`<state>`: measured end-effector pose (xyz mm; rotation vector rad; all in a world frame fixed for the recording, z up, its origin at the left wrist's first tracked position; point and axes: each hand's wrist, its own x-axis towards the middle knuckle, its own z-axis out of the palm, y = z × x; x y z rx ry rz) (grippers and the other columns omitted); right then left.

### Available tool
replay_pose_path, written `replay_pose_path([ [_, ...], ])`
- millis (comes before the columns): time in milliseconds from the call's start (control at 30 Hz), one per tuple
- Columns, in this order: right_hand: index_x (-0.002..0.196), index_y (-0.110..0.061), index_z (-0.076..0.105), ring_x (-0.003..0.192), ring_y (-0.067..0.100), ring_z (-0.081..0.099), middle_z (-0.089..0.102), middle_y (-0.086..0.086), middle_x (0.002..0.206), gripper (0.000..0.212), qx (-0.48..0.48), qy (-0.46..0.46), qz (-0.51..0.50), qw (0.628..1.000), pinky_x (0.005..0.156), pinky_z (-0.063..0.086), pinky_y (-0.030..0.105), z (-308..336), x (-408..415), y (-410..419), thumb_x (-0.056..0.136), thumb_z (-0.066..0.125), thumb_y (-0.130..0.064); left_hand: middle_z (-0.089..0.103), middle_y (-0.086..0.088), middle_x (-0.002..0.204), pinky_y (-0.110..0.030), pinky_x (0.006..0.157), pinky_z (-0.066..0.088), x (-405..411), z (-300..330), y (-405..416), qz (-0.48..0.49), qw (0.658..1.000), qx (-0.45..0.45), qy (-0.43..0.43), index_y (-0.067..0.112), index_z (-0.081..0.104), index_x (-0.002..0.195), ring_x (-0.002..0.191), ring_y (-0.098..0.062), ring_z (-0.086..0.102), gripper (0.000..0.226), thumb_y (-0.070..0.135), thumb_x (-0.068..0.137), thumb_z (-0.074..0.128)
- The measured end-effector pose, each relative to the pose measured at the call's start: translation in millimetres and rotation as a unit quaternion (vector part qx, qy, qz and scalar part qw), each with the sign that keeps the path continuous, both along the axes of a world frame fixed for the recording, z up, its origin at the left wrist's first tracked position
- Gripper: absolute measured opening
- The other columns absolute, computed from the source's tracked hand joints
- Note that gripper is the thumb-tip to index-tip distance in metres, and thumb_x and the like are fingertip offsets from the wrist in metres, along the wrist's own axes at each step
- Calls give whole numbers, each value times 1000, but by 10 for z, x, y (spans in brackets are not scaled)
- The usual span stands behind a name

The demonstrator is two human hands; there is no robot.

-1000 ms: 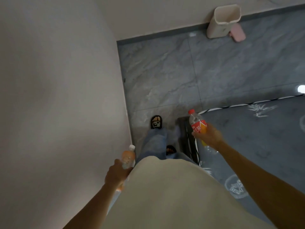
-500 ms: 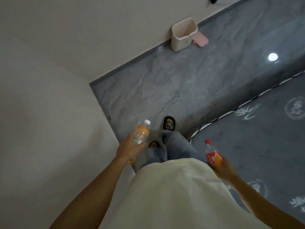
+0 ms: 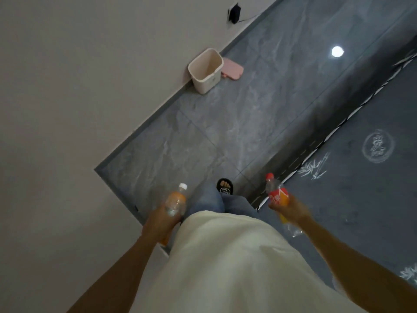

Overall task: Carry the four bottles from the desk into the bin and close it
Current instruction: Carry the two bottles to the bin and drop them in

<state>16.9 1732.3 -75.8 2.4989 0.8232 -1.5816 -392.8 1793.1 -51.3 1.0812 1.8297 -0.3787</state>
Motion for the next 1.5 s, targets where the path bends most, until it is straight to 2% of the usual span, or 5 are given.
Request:
replay_pose_path([
  [567,136,-13,48,100,29,64,64,10,114,85,22,-51,56,997,86,49,39,-4,375,2873,74,74,-65,67,-13,123,-34,82,49,427,-142,2390,-13,999,-37,19,11,53,134,110,-34,66,61,47,88,72],
  [767,95,-23,50,89,24,61,61,6,92,28,-6,-96,15,995,81,43,33,-11,640,2940,91,71,-40,68,-6,109,-34,71,50,979,-81,3711,-27,999,36,-25,16,46,138,88,-26,65,78,51,76,77],
  [1167,132,-19,50,89,18,64,67,0,105,78,-60,-21,57,996,80,50,32,-58,1474,4541,73,73,-65,65,-14,127,-41,86,52,1610,-304,4961,-41,997,49,32,12,44,144,111,-34,66,69,44,90,73],
  [1300,128,-4,49,117,26,58,62,16,120,96,146,-204,138,958,106,42,37,-192,1507,5445,72,57,-82,67,-15,118,-36,80,50,1647,-331,4925,33,998,11,44,12,47,135,104,-35,68,70,50,85,76],
  [1500,142,-18,40,97,20,58,62,10,129,92,-23,9,116,993,85,46,32,-427,1239,6432,71,75,-67,56,-2,102,-36,78,47,1626,-518,5105,130,991,-17,42,11,45,137,84,-20,57,80,50,78,83],
])
